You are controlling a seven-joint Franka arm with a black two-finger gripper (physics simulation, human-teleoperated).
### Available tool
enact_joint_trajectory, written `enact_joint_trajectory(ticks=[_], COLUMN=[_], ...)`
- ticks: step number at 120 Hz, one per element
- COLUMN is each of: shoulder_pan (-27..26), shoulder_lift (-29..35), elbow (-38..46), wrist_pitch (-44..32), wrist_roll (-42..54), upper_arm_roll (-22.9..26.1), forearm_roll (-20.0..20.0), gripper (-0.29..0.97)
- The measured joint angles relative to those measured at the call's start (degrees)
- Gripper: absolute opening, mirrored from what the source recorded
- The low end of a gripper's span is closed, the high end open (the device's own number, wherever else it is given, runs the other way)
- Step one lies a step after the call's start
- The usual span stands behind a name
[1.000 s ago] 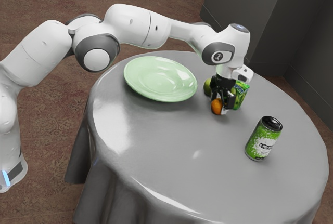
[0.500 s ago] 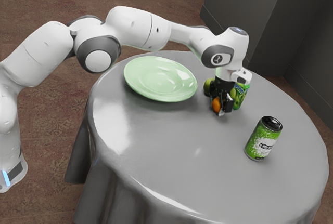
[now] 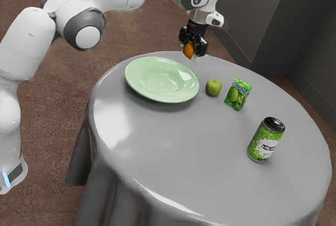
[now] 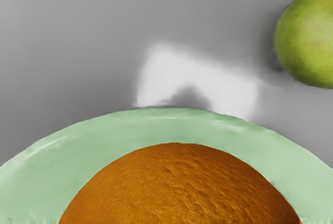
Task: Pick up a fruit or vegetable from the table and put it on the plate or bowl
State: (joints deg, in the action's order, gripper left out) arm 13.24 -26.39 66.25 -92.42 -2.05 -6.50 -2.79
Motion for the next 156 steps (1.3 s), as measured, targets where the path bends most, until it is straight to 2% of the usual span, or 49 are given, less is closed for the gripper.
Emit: enact_joint_trajectory(ticks=[13,25,39,83,112,133,156], shoulder_pan=[0.3,-0.5,-1.8,-4.5,-5.2,-7.2,-7.0], shoulder_lift=[7.4,14.5,18.2,21.7,21.4,20.1,20.2], elbow=[8.3,18.0,24.6,32.2,34.5,34.5,33.3], wrist_pitch=[1.9,1.7,1.1,0.1,-0.5,-1.6,-3.3], wrist_roll=[0.4,0.8,1.2,1.8,1.8,1.9,2.2], upper_arm_roll=[-4.0,-4.5,-4.5,-4.6,-4.5,-4.2,-3.9], forearm_roll=[0.0,-0.1,-0.1,0.2,0.3,-0.1,-1.0], gripper=[0.30,0.30,0.30,0.30,0.30,0.54,0.64])
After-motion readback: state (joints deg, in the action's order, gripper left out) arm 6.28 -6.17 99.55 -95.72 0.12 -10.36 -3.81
